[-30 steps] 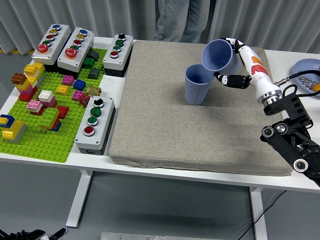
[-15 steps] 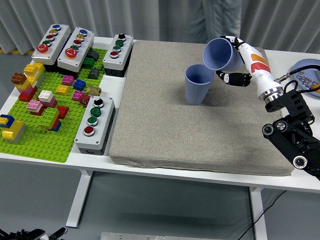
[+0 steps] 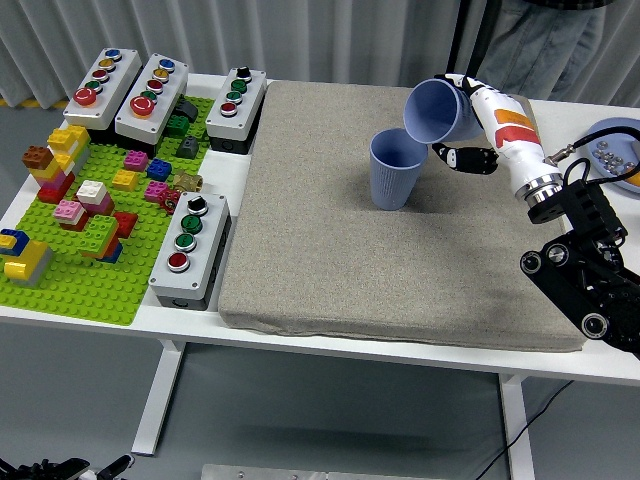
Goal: Pick cup pour cup place
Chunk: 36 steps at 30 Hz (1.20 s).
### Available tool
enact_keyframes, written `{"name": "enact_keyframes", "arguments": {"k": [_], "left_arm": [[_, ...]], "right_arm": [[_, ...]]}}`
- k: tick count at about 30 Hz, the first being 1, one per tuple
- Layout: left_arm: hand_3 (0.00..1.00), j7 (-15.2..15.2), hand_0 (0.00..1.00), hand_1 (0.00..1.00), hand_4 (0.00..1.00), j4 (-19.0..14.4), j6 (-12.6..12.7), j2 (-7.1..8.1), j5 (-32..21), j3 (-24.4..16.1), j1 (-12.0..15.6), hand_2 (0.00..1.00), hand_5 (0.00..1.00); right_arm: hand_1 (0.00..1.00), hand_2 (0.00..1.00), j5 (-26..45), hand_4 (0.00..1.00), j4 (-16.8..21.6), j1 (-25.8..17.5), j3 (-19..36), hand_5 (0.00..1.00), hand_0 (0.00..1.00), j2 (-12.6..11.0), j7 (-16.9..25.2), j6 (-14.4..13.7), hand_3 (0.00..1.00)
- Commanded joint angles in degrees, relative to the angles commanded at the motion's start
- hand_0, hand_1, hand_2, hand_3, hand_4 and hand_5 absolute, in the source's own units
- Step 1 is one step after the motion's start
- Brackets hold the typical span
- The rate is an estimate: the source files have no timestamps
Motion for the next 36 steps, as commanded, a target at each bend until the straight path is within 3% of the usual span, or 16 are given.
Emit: {"name": "enact_keyframes", "arguments": {"k": [36], "left_arm": [[0.644,-0.05,0.768,0.755,0.508,0.00,0.00,0.11,-0.12,-0.05,-0.38,0.807,0.988]], "right_arm": [[0.676,0.562,-3.70,0.736,-2.87,2.84,-5.71,0.026,0.782,-0.17,-0.90,-4.62,0.634]]}}
